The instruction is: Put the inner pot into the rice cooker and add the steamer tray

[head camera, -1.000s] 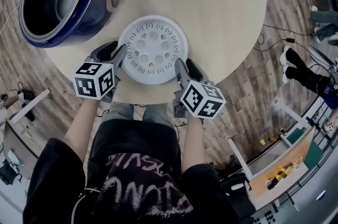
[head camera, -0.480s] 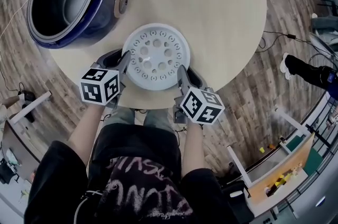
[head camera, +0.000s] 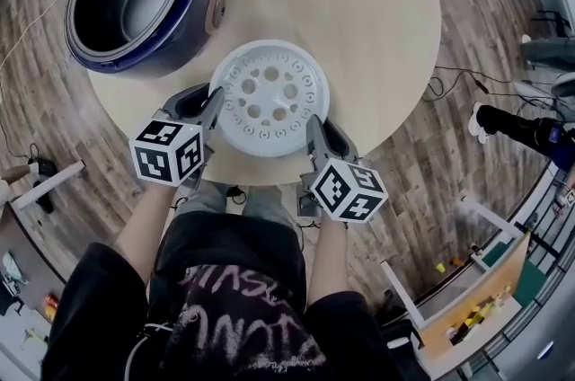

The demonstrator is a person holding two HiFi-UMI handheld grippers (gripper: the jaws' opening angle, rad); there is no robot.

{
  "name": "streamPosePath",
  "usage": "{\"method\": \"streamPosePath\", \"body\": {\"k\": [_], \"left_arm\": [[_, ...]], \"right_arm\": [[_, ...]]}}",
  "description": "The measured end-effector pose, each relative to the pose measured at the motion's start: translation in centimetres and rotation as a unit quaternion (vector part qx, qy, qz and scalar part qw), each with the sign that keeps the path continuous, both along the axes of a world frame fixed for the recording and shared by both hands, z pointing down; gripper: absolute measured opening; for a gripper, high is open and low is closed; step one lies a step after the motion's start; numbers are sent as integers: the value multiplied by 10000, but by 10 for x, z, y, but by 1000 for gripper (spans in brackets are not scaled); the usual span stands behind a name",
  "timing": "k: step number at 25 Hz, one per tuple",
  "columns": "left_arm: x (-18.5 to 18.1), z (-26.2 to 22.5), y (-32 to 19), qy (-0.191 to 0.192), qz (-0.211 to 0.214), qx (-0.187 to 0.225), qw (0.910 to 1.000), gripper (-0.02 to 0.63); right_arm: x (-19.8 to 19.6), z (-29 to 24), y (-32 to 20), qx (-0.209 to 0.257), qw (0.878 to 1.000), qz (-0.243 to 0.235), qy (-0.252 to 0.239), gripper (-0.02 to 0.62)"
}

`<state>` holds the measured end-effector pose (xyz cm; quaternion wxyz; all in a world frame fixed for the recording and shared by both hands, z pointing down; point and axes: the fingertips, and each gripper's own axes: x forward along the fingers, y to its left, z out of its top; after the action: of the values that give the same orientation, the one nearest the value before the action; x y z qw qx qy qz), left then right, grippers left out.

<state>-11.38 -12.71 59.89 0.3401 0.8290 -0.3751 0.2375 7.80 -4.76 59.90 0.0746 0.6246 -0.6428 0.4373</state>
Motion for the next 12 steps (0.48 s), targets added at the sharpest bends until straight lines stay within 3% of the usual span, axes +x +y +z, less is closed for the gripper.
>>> {"method": "streamPosePath", "body": {"k": [12], "left_arm": [[4,-87,-4,280,-204,897,9954,74]], "right_arm": [[8,-76,-13,695,9971,-209,208,67]]}}
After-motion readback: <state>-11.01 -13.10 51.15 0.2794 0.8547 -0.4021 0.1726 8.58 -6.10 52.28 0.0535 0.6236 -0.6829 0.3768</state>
